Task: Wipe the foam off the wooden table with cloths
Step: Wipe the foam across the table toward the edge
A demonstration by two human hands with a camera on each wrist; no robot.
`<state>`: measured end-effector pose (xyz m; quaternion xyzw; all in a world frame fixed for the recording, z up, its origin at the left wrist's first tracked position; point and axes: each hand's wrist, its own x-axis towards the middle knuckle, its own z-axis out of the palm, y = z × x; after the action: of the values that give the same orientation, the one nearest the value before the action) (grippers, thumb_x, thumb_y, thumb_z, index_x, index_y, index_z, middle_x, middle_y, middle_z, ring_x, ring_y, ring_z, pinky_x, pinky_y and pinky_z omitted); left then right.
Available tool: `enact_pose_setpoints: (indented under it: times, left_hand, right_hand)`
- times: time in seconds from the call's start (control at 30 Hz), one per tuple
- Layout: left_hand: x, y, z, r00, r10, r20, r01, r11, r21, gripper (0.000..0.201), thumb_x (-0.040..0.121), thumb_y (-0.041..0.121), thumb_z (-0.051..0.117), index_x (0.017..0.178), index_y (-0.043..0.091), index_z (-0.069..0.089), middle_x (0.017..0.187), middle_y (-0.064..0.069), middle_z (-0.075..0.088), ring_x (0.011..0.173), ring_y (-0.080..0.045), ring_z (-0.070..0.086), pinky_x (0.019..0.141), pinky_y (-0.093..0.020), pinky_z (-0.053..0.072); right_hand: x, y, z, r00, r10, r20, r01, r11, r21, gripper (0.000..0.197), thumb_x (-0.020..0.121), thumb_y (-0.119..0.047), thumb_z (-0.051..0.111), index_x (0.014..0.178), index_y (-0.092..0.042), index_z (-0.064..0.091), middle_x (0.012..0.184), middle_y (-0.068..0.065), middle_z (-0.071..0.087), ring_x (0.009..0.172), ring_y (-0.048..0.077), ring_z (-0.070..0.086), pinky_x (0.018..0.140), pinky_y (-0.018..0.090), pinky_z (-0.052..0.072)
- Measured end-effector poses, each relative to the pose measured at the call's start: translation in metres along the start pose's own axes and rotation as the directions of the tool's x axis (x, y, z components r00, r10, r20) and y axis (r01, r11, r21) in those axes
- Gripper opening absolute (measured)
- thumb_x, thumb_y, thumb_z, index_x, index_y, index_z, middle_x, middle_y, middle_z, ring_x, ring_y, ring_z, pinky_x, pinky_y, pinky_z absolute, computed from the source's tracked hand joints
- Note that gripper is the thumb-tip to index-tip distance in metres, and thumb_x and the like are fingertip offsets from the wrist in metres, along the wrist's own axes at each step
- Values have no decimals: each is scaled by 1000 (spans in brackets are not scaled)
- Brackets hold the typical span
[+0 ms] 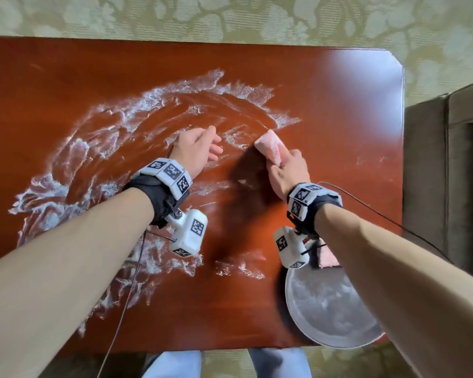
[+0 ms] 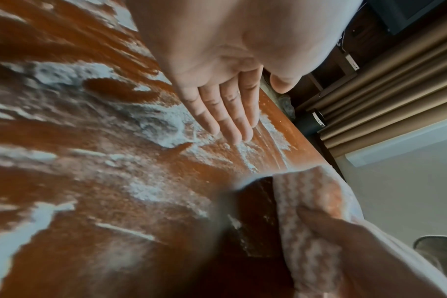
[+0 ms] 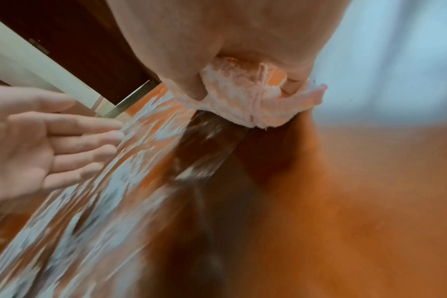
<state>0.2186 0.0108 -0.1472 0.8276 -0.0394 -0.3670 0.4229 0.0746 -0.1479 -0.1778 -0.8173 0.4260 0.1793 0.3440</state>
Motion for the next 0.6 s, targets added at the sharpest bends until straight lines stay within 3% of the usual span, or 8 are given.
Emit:
enact_pose_setpoints:
  times: [0.23, 0.4, 0.5, 0.6]
  left_hand:
    - [-12, -44, -60, 996, -29, 83, 31, 999, -25, 34, 103, 36, 43, 91, 15, 68, 83, -4, 73, 68, -14, 66, 65, -24, 50]
    - [-19, -79, -101, 995, -53, 79, 56, 998, -40, 36, 101, 37, 47, 93, 11, 71, 82, -4, 73, 69, -16, 67, 71, -31, 55]
    - [-22, -98, -118, 996, -48, 78, 51, 998, -38, 39, 100, 37, 47, 95, 7, 72, 84, -7, 74, 71, -18, 70, 78, -37, 56]
    - [-27, -108, -129, 997, -48, 67, 53, 997, -65, 39, 100, 35, 48, 93, 5, 72, 84, -8, 75, 68, -15, 70, 71, -33, 57]
  right_hand:
    - [-51, -78, 86, 998, -55, 42, 53, 998, 35, 62, 72, -40, 31, 125, -15, 50, 107, 13, 46, 96, 32, 48, 78, 35, 41]
    - [-76, -121, 130, 995, -74, 70, 69, 995, 66, 59, 75, -41, 27, 126, -20, 50, 105, 11, 47, 97, 32, 47, 87, 43, 46]
    - [-86, -138, 150, 984, -138, 109, 125, 985, 118, 57, 78, -36, 30, 131, -27, 48, 99, 11, 50, 92, 30, 48, 80, 35, 44]
    - [-97, -156, 156, 981, -122, 152, 72, 951, 301, 40, 85, -36, 40, 122, -33, 57, 93, 6, 65, 85, 27, 60, 70, 31, 47]
